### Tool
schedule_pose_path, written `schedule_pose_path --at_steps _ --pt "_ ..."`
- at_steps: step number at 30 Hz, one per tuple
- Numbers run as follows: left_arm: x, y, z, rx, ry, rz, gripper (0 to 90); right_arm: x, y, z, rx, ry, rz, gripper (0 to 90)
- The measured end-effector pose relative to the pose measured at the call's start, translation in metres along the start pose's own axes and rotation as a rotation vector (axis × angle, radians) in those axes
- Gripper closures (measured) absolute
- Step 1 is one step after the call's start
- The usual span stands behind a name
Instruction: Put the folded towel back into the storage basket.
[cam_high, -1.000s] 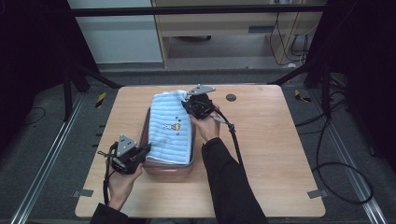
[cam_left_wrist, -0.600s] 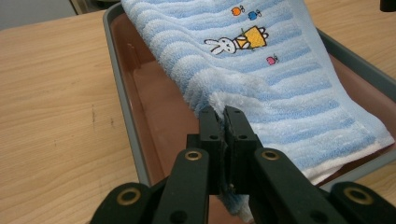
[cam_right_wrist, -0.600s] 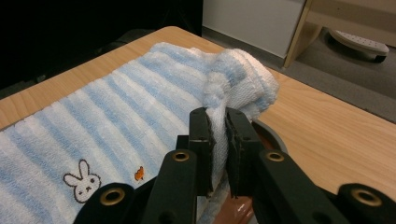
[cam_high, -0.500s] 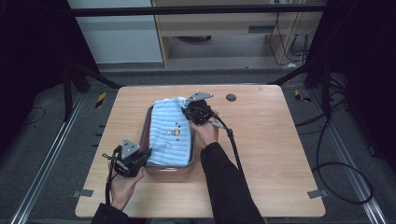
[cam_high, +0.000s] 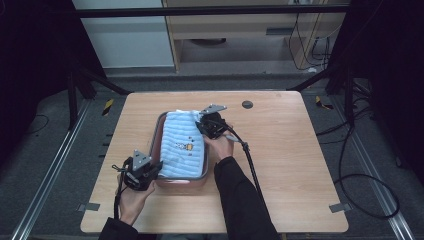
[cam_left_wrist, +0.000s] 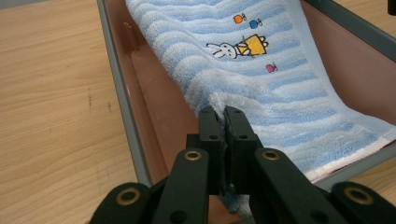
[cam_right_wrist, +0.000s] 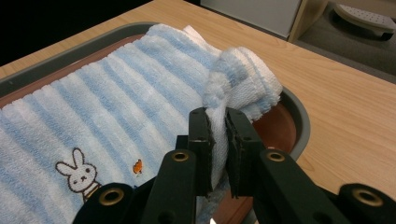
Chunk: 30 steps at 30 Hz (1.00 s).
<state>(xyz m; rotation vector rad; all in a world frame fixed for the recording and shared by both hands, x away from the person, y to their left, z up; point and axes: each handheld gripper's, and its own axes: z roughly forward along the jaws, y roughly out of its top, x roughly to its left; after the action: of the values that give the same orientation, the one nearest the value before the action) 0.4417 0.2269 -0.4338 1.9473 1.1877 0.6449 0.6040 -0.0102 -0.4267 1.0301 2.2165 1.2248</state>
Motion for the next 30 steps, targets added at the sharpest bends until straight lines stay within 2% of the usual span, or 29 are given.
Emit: schedule_pose_path --at_steps 8,12,17,24,28,30 --pt "0.001 -0.002 0.002 0.027 -0.002 -0.007 86.0 0.003 -0.004 0.007 0.051 0.001 -0.013 80.5" --pt "0.002 -0.001 0.002 0.010 0.001 -0.018 82.2 0.005 -0.006 0.010 0.060 -0.007 -0.020 74.3" --pt "0.006 0.001 -0.004 -0.032 0.035 -0.028 73.3 0.004 -0.006 0.005 0.039 -0.012 -0.020 65.6" --pt "0.009 0.003 -0.011 -0.071 0.045 -0.041 64.8 0.002 -0.003 -0.017 -0.027 -0.015 -0.010 56.4" --pt "0.012 0.005 -0.015 -0.097 0.038 -0.051 60.0 -0.001 0.000 -0.039 -0.080 -0.019 -0.010 47.1" --pt "0.015 0.006 -0.018 -0.118 0.021 -0.061 56.7 -0.004 0.000 -0.054 -0.106 -0.026 -0.003 40.9"
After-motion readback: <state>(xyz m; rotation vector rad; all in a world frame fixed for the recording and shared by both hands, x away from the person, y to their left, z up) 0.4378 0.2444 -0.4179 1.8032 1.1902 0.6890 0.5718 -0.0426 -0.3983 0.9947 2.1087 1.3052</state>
